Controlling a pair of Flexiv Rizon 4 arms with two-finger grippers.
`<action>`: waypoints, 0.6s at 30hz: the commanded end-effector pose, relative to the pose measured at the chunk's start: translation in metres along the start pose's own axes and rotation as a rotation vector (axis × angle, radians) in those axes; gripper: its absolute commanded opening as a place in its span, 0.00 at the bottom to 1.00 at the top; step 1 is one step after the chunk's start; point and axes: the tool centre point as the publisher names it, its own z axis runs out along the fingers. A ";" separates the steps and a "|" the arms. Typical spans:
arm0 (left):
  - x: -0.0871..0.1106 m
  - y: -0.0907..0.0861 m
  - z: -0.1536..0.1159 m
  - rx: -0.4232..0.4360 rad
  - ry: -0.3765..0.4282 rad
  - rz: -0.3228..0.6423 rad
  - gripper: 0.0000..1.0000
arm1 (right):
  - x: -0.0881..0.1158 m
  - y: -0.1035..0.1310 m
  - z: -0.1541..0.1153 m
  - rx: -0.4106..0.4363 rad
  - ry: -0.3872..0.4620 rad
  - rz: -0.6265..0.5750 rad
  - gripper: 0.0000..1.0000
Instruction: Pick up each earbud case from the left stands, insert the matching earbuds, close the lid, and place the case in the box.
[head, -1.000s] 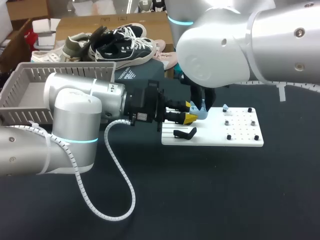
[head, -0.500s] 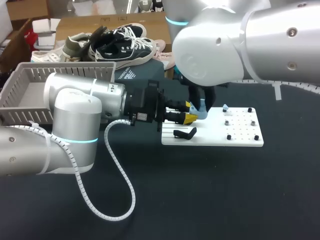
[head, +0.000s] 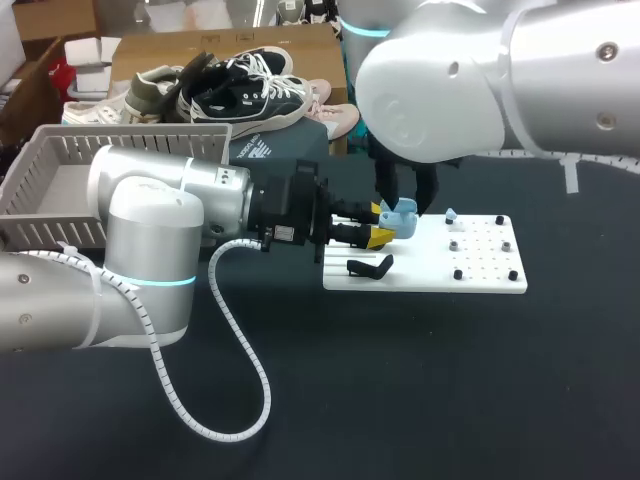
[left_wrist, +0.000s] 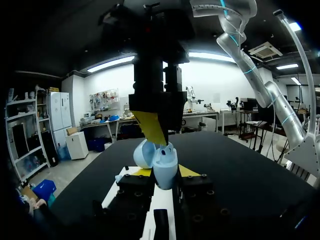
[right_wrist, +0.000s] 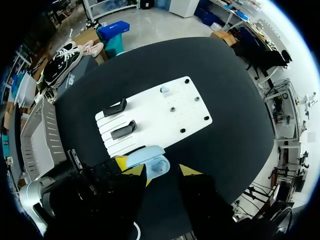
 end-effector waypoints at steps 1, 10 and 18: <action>0.000 -0.001 0.000 -0.005 -0.001 0.001 0.00 | 0.005 -0.029 -0.011 -0.100 -0.043 0.022 0.40; 0.000 -0.001 0.000 -0.005 -0.001 0.001 0.00 | -0.020 -0.056 -0.023 -0.227 -0.100 0.052 0.42; 0.000 -0.001 0.000 -0.005 -0.001 0.001 0.00 | -0.042 -0.061 -0.016 -0.242 -0.097 -0.057 0.47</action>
